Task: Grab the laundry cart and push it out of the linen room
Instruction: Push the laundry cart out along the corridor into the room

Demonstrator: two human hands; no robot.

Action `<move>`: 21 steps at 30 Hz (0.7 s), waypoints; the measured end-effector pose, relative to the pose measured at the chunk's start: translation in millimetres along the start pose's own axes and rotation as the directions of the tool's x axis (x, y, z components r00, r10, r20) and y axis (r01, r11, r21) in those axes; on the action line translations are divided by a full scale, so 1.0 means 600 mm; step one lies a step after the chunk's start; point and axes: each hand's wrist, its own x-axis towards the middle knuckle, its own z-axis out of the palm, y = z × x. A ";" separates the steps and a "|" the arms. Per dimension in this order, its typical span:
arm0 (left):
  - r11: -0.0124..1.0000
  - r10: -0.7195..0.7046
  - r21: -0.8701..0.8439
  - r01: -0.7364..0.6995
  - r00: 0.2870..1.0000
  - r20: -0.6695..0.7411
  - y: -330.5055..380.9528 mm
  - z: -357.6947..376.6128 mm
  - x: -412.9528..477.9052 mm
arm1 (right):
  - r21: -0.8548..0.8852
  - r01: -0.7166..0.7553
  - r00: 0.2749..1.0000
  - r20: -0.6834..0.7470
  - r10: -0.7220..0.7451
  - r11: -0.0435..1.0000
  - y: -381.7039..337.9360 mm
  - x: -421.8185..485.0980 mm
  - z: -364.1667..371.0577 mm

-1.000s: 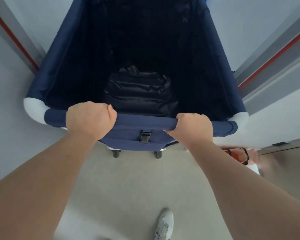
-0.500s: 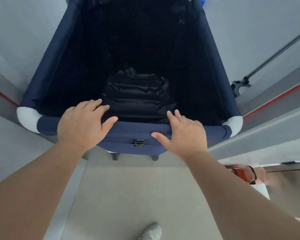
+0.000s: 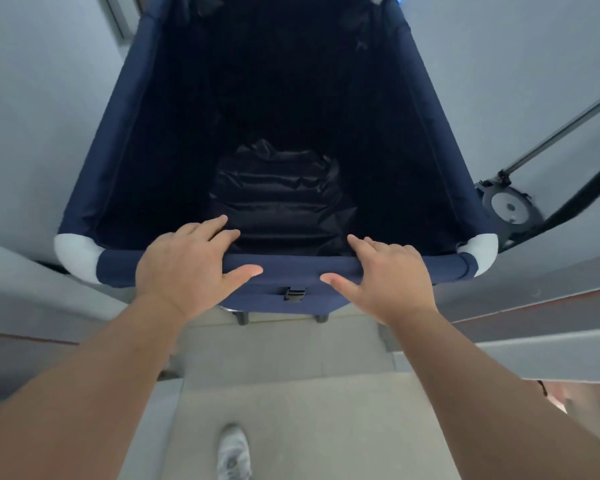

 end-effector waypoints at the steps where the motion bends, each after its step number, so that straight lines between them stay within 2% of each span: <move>1: 1.000 0.016 0.000 -0.016 1.000 0.002 -0.011 -0.001 0.016 | 0.006 -0.003 1.000 -0.005 0.003 1.000 -0.005 0.016 0.000; 4: 0.998 0.062 0.004 -0.062 0.998 0.001 -0.035 -0.002 0.058 | 0.025 0.009 0.999 -0.050 -0.008 1.000 -0.011 0.057 0.001; 9: 0.999 0.047 -0.002 -0.047 0.999 0.009 -0.055 0.000 0.114 | 0.028 0.031 0.994 -0.105 -0.028 0.999 -0.006 0.118 0.004; 15: 0.999 0.047 -0.005 -0.047 0.999 -0.024 -0.039 0.008 0.169 | 0.029 0.067 0.993 -0.096 -0.064 0.997 0.035 0.176 0.000; 19: 0.999 0.046 0.009 -0.045 0.999 -0.014 -0.019 0.011 0.197 | 0.067 0.022 1.000 -0.006 -0.021 0.997 0.059 0.199 -0.016; 21: 0.996 0.086 0.034 -0.085 0.996 -0.031 -0.032 0.011 0.211 | 0.078 -0.027 1.000 -0.010 0.028 0.997 0.049 0.195 -0.015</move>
